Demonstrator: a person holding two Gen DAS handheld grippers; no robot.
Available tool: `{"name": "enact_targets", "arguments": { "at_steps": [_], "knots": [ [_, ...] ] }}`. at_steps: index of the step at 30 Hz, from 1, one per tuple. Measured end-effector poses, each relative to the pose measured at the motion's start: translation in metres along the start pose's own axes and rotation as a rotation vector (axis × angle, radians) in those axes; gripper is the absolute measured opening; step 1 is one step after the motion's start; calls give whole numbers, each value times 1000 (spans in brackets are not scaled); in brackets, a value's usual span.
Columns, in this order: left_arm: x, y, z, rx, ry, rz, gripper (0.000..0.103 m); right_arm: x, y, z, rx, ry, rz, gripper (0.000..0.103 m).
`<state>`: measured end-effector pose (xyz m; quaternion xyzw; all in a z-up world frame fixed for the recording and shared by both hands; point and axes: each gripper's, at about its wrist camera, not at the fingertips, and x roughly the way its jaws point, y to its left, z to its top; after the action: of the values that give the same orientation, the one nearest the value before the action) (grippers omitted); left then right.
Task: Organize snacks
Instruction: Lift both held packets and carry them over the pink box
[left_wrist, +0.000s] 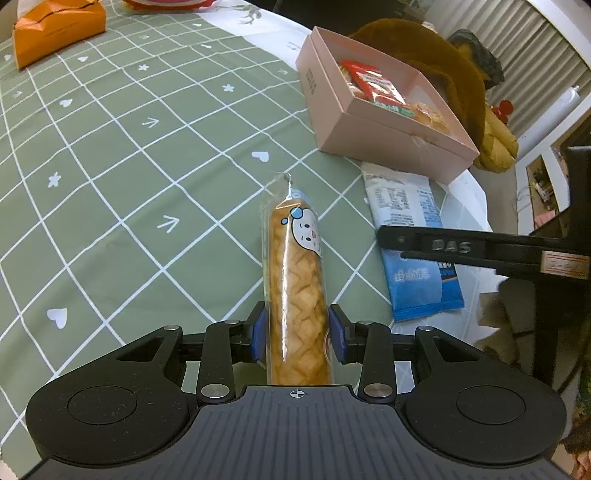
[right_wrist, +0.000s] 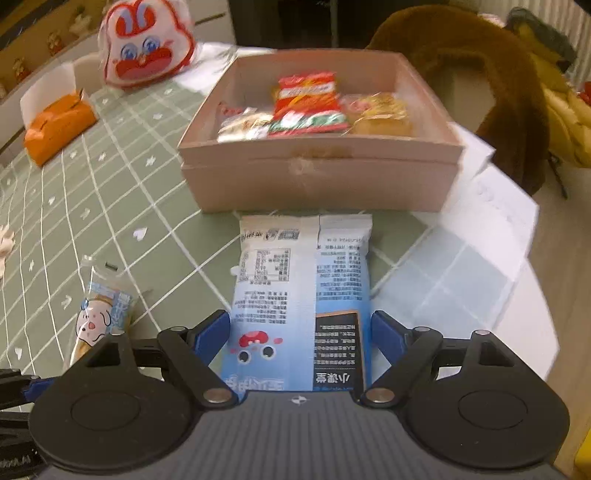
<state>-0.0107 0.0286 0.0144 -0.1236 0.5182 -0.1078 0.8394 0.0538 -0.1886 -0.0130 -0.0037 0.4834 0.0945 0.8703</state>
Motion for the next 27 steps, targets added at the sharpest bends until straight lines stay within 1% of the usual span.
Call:
{"name": "enact_targets", "arguments": {
  "at_steps": [2,5,6,7,9,11,13,15,17,18,21,22,24,27],
  "knots": [
    [1,-1,1,-4,-4,3,40,5,10,2,-71,-11,-27,88],
    [3,-4,3,-11,-11,13,40,7,10,6,-77,-14,-13,88],
    [3,-4,3,-14,-12,16,40,5,9,6,-76,-13,-9,85],
    [3,-5,4,-16,-12,20,40,2,8,5,-78,-10,1,84],
    [3,-5,4,-31,-17,21,39,-5,3,2,-69,-10,20,77],
    [3,-4,4,-48,-19,16,38,-16,-3,-1,-52,-19,33,76],
    [1,-4,5,-61,-21,-2,36,-29,-10,-4,-32,-33,50,75],
    [-11,-7,12,-65,-59,-49,35,-52,-18,-1,-20,-67,72,74],
    [-29,-14,28,-51,-117,-101,35,-79,-23,9,-27,-124,82,74],
    [-44,-19,42,-31,-165,-130,35,-96,-26,19,-38,-170,83,74],
    [-83,-37,88,35,-301,-190,35,-144,-35,59,-54,-323,57,74],
    [-93,-42,103,54,-332,-205,35,-156,-37,73,-55,-357,47,75],
    [-106,-53,135,79,-379,-228,35,-176,-44,105,-51,-412,26,75],
    [-107,-66,173,96,-414,-269,35,-187,-54,142,-30,-457,-6,75]
  ]
}}
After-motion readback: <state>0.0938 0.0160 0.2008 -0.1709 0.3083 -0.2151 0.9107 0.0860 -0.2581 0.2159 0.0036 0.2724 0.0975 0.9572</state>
